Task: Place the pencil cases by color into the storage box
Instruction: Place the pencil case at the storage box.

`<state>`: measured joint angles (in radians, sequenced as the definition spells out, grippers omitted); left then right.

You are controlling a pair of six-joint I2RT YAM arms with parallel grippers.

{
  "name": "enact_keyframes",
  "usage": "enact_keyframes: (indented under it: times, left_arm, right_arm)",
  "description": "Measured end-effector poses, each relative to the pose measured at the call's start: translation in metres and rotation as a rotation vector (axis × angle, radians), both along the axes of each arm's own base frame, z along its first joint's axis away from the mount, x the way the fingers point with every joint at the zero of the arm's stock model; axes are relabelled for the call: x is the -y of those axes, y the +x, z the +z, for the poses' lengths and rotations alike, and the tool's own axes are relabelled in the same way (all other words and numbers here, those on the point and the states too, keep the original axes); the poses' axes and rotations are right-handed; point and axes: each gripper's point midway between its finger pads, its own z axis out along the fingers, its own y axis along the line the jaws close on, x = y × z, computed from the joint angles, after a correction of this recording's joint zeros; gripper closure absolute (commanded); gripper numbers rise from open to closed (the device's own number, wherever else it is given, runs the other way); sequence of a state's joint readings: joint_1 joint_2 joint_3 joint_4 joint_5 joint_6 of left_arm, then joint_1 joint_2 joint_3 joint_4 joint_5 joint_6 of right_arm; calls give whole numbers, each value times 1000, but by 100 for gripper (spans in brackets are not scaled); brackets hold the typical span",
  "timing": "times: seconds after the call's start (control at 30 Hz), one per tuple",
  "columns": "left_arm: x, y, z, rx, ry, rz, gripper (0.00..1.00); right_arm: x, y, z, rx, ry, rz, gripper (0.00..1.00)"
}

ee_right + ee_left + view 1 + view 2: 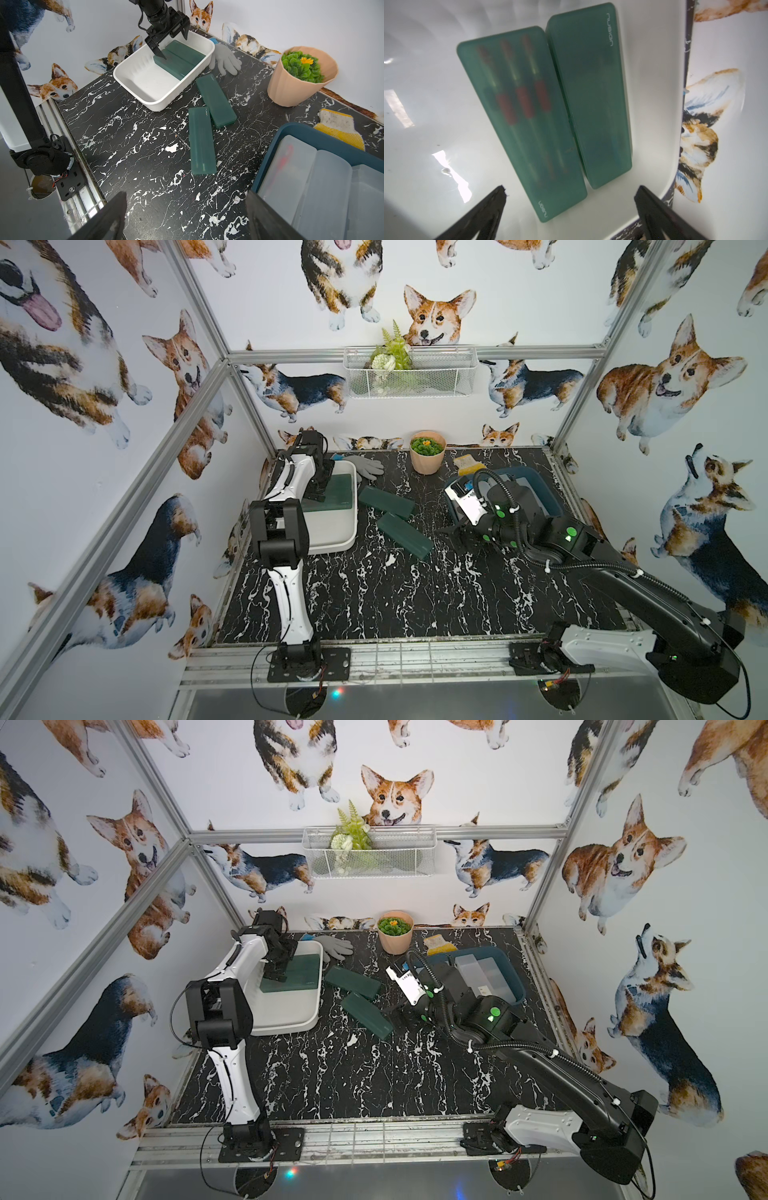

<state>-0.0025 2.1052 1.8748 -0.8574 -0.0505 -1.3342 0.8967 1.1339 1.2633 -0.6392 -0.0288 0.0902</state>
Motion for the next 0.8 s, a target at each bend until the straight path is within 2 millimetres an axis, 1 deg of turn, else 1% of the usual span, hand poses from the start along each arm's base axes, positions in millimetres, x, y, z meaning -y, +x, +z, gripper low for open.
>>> enact_keyframes:
  times: [0.2,0.33,0.43,0.63,0.77,0.8]
  left_arm:
    - [3,-19,36,33,35,-94,0]
    - [13,-30,63,75,72,-169,0]
    - [26,-38,77,96,100,-236,0]
    - [57,-58,97,114,150,-368,0]
    - [85,-74,113,141,200,-472,0]
    - [97,-81,116,148,210,-508,0]
  right_arm:
    - [-1,-1,-3,-16,7,-1,10]
    - [-2,-3,-4,-27,14,8,10]
    - [-2,-4,-6,-36,16,4,10]
    - [-5,-4,-4,-48,39,1,10]
    - [-8,-5,-5,-69,64,-1,10]
    - [-8,-5,-6,-78,69,-8,10]
